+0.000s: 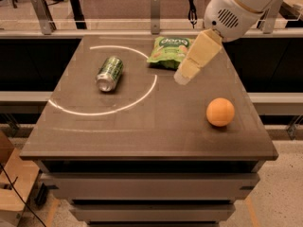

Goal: Place green can upright

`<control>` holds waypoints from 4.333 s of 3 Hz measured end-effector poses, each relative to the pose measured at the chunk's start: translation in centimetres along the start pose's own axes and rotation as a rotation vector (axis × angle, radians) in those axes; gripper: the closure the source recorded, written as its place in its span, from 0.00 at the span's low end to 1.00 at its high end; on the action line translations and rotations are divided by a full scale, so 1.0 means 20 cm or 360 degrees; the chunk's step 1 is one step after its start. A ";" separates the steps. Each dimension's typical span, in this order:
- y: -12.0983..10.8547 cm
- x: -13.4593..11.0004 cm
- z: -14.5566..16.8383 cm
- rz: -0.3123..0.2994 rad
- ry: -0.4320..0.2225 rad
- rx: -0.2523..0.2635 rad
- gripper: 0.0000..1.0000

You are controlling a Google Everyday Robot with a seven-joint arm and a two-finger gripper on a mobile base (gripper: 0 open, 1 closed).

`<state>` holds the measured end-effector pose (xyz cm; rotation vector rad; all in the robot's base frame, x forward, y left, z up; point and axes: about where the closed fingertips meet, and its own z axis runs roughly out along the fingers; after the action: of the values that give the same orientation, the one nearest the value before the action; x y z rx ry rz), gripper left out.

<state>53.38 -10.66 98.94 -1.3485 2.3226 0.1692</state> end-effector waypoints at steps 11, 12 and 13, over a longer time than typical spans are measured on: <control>-0.07 -1.16 1.17 0.0620 -0.0198 -0.0475 0.00; -0.06 -1.13 1.22 0.0660 -0.0137 -0.0471 0.00; -0.05 -1.07 1.26 0.0699 -0.0063 -0.0458 0.00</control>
Offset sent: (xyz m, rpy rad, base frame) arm 0.0931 0.1162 -0.0191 0.2033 0.0761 0.0093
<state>71.21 13.93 85.84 -0.9182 2.6015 0.6810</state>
